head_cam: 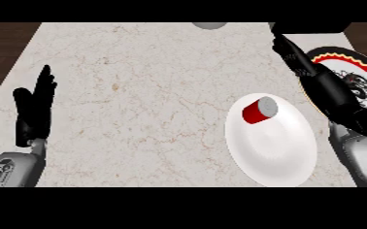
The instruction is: Pick the can from the plate and place it in the plate
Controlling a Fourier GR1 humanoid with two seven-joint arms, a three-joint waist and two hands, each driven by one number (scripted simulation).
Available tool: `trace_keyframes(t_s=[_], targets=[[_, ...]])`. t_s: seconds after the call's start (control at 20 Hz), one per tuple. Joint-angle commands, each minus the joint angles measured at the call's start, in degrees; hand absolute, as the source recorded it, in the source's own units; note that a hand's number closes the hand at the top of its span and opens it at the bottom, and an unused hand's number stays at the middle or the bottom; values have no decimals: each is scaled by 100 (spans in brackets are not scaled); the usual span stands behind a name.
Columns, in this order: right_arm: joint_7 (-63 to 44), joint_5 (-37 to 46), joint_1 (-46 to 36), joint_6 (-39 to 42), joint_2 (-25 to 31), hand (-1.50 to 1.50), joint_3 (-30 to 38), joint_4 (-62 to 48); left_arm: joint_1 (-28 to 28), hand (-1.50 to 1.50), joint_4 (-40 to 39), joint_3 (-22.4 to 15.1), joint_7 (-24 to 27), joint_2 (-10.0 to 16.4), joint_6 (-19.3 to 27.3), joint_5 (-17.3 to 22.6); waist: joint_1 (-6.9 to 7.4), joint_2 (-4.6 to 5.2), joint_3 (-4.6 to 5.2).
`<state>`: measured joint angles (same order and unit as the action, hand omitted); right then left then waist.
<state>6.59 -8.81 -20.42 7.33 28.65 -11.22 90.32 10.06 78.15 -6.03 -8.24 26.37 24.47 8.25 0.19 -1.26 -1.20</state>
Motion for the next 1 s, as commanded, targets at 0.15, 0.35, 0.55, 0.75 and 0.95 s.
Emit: trace_keyframes(t_s=[0.15, 0.35, 0.55, 0.75, 0.95], targets=[[-154, -653, -22, -1116, 35, 150, 1785, -98, -430, 0, -19, -326, -254, -508, -488, 454, -248, 105, 124], [-706, 624, 717, -2371, 789, 150, 2357, -940, -723, 0, 107, -521, -228, -879, -791, 809, -556, 140, 162], [17, 385, 1265, -3680, -447, -150, 2895, -543, -965, 0, 182, -792, -151, -1207, -955, 914, -309, 82, 116], [809, 314, 2329, -3647, -1183, -150, 2725, 532, -1037, 0, 359, -871, -98, -1210, -1132, 842, -124, 101, 121], [27, 662, 2806, -3440, -946, -150, 2438, 1272, -1075, 0, 262, -925, -114, -1400, -1148, 726, -85, 110, 124]])
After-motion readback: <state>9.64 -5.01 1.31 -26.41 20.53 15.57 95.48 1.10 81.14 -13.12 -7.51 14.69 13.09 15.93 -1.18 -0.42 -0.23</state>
